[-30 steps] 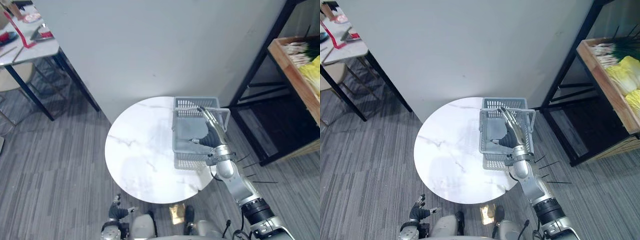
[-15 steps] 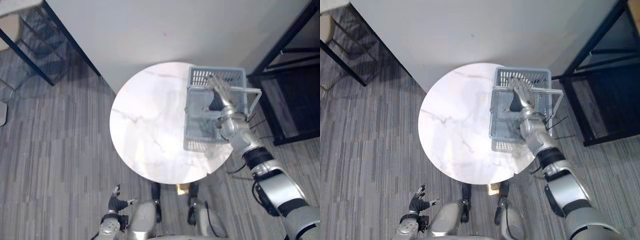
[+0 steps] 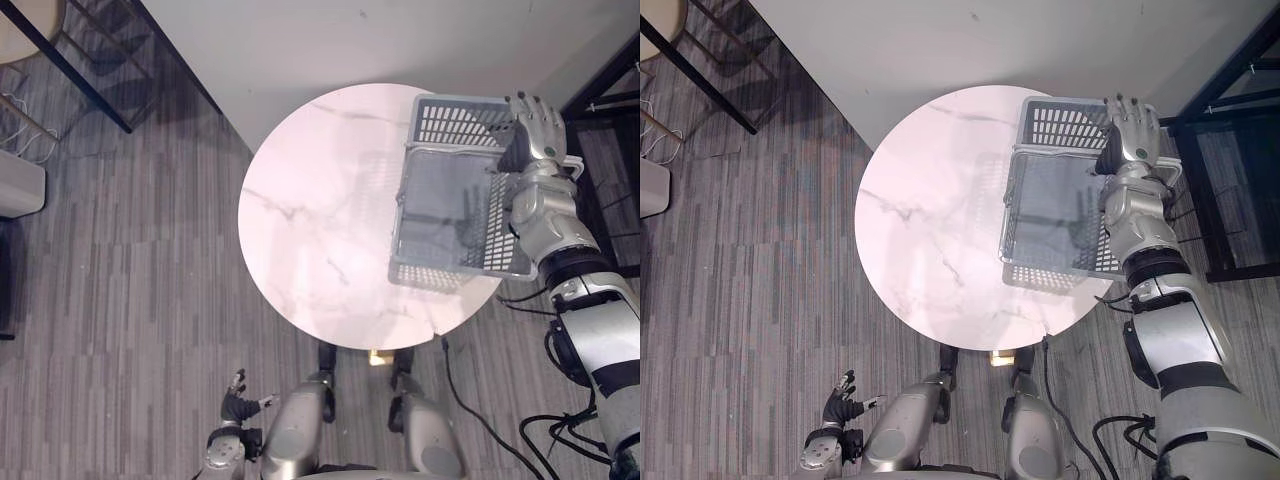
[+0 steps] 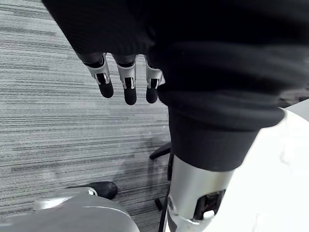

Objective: Pick vegetable in the basket

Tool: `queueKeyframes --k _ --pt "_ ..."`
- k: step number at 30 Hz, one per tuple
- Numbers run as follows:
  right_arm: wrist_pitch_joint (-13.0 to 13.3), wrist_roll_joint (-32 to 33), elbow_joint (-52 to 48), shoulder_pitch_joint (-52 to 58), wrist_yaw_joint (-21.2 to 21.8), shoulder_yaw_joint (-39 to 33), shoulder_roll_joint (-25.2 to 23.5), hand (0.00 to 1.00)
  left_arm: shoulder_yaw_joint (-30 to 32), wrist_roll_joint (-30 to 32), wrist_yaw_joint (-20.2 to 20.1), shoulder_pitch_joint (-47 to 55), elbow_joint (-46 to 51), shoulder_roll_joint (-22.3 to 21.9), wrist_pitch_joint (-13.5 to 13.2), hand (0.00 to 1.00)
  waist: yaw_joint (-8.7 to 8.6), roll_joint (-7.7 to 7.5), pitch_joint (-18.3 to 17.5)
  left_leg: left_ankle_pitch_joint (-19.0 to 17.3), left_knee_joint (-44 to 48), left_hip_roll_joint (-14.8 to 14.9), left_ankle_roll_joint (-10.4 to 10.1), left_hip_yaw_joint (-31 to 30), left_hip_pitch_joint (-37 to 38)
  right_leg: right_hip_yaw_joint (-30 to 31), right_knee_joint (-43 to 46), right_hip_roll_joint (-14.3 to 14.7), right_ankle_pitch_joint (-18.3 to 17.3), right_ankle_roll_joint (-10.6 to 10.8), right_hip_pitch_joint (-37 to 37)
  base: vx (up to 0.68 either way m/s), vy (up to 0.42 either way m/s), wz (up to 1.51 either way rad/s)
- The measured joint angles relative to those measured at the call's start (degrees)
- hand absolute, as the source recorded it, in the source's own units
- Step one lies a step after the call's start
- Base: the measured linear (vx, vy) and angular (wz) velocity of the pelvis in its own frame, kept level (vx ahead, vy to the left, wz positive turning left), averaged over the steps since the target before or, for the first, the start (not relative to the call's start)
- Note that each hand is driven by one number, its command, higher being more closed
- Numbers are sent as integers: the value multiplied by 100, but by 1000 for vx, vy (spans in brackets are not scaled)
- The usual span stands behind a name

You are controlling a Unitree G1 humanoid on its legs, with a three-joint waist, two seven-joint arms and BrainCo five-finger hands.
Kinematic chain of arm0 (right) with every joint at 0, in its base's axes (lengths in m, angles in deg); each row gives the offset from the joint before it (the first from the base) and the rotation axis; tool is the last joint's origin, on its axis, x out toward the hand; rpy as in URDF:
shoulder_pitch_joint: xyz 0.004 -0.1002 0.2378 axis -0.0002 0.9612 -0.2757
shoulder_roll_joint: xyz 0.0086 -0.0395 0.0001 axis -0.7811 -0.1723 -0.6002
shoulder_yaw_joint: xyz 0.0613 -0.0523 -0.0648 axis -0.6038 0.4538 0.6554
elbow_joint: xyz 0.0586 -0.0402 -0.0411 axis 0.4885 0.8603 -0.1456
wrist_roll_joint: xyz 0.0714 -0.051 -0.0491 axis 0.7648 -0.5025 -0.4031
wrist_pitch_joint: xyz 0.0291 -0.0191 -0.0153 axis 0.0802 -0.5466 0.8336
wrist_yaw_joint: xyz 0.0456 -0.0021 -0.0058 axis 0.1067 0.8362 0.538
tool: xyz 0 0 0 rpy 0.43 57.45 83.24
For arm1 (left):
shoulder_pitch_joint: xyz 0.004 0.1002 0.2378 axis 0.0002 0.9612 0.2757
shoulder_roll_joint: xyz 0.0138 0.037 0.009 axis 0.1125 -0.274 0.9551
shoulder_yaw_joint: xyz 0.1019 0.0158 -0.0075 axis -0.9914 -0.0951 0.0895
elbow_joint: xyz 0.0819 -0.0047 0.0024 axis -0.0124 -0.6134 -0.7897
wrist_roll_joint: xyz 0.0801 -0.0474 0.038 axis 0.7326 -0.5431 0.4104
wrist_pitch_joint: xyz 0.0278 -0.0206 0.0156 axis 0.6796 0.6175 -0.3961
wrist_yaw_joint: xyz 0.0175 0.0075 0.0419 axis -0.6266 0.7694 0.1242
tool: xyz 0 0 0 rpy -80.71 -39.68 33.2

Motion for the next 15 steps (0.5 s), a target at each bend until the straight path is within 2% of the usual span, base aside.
queueKeyframes --k 6,10,15 --pt "26 32 64 -11 91 -185 11 100 -10 -20 0 -145 -10 -58 0 0 0 9 5 90 -95 -40 1 -13 40 -7 -30 -31 -1 -1 11 -49 5 1" --pt "42 299 -142 109 83 -411 -14 100 -12 -18 0 -216 -19 -151 3 0 -18 0 11 193 -256 -76 16 8 104 23 -68 -62 -2 -1 17 -42 16 0" --pt "5 861 -1288 896 80 -704 -286 100 21 -7 1 -217 -14 -155 48 0 -71 -79 38 173 -252 -52 21 165 285 185 -62 -50 26 53 124 6 8 -14"
